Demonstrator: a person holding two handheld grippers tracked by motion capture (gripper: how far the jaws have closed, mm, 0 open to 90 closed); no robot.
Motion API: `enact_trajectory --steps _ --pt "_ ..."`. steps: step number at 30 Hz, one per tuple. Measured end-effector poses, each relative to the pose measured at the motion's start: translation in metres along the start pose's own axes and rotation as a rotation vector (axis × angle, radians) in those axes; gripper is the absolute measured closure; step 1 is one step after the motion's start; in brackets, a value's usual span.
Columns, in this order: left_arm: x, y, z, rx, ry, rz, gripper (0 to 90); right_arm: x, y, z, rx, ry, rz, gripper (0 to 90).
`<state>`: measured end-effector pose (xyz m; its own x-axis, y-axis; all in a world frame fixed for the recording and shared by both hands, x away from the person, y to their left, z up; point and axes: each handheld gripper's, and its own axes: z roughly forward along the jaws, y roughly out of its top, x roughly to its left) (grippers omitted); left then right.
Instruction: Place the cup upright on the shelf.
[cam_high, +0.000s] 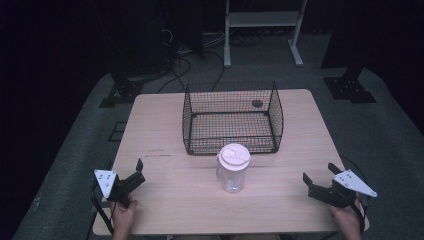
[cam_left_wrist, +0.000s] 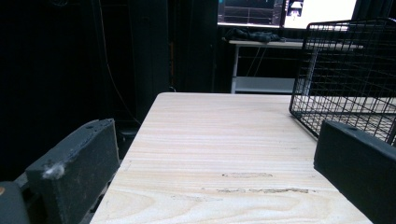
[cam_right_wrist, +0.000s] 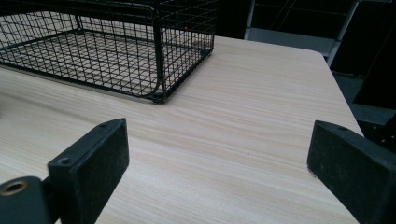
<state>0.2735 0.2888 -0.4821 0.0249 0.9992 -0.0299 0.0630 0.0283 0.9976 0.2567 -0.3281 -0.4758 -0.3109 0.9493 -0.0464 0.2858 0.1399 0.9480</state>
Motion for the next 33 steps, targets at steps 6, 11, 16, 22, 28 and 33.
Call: enact_trajectory --steps 6,11,16,22,28,33 --pt "0.0 0.0 0.0 -0.001 -0.001 -0.001 0.0 0.003 0.0 0.001 0.013 0.009 -0.009 5.0" --pt "0.0 0.0 -0.001 -0.002 -0.003 0.001 0.0 0.01 0.006 0.0 0.006 0.033 -0.028 4.9" --pt "-0.001 0.0 -0.001 -0.002 -0.003 0.005 0.0 0.015 0.012 -0.002 -0.003 0.049 -0.048 3.1" --pt "-0.001 0.0 -0.001 -0.001 -0.003 0.008 0.0 0.025 0.024 -0.004 -0.023 0.091 -0.079 2.9" --pt "-0.001 0.0 0.0 0.001 -0.001 0.006 0.0 0.035 0.036 -0.005 -0.032 0.13 -0.114 2.9" --pt "-0.001 0.0 -0.001 -0.001 -0.002 0.005 0.0 0.044 0.045 -0.005 -0.044 0.158 -0.138 2.8"
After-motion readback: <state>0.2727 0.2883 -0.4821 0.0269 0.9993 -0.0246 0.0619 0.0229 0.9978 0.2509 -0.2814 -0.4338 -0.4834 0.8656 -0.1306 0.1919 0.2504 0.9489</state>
